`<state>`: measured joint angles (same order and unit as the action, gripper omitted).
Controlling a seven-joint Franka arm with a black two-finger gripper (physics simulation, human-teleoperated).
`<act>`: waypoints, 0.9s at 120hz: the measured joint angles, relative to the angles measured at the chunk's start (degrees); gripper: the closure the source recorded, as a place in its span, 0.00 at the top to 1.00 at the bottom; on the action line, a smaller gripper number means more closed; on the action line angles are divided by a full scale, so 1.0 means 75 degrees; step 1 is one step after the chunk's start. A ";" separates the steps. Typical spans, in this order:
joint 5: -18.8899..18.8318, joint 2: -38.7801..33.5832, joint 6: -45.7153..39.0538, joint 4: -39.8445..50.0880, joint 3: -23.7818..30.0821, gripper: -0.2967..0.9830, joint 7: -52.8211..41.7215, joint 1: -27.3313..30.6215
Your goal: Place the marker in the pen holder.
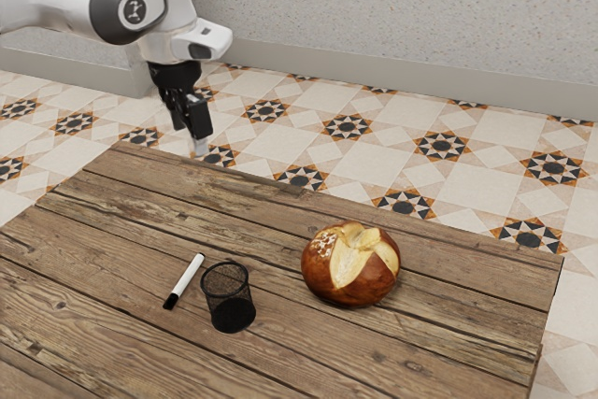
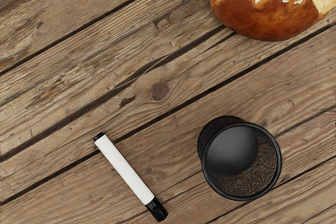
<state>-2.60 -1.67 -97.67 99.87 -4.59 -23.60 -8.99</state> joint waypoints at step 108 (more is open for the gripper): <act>-0.0173 0.0507 -0.3773 0.3300 -0.0726 0.62 0.1866 0.0532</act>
<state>-3.90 2.14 -125.97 124.61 -10.04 -9.60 -4.99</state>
